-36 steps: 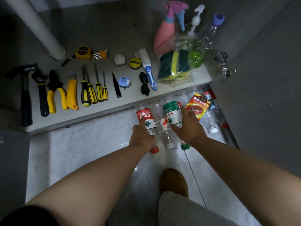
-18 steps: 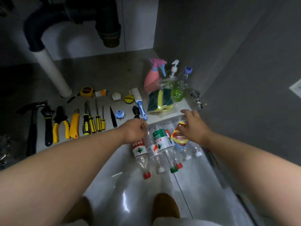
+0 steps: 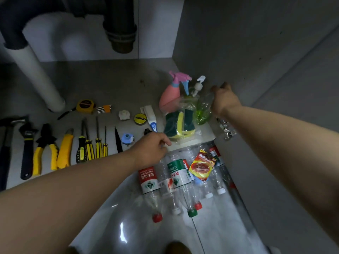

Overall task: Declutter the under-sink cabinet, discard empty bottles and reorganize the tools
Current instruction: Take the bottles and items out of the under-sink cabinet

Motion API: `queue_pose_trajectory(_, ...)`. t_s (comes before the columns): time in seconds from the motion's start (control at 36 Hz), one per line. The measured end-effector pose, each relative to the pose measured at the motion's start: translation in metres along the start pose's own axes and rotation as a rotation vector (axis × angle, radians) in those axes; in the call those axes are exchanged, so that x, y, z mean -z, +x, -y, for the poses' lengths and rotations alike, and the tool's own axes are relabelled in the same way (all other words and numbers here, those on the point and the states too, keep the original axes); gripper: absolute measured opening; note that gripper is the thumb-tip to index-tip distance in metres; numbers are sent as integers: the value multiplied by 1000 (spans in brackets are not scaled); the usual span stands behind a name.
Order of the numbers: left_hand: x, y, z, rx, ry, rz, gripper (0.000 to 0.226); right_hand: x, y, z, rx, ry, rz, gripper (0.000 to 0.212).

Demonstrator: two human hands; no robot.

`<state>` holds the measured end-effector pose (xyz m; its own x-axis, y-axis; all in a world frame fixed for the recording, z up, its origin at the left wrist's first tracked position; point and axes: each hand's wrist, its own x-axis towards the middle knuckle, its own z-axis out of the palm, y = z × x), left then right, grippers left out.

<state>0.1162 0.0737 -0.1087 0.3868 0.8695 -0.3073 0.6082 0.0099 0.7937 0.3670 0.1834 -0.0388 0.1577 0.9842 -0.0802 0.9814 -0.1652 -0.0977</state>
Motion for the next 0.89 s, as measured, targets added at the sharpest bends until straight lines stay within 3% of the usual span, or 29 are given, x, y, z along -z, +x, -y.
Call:
queue_pose_trajectory(0.22, -9, 8, -23, -56, -108, -65, 29, 28, -59, 3, 70, 97, -228, 27)
queue_pose_trajectory(0.36, -10, 3, -42, -82, -126, -145, 65, 70, -88, 18, 229, 158, -388, 18)
queue_pose_trajectory(0.5, 0, -8, -55, -167, -216, -238, 103, 99, -107, 52, 377, 410, -268, 14)
queue_pose_trajectory(0.61, 10, -10, -48, -131, -344, -201, 82, 95, -108, 80, 374, 698, -88, 12)
queue_pose_trajectory(0.72, 28, -7, -22, -22, -385, -285, 66, 72, -81, 91, 195, 890, 96, 14)
queue_pose_trajectory(0.78, 42, -7, -9, 50, -450, -338, 66, 54, -60, 91, 118, 771, 96, 19)
queue_pose_trajectory(0.89, 65, -11, 11, 135, -501, -428, 60, 17, -15, 85, 80, 366, -49, 54)
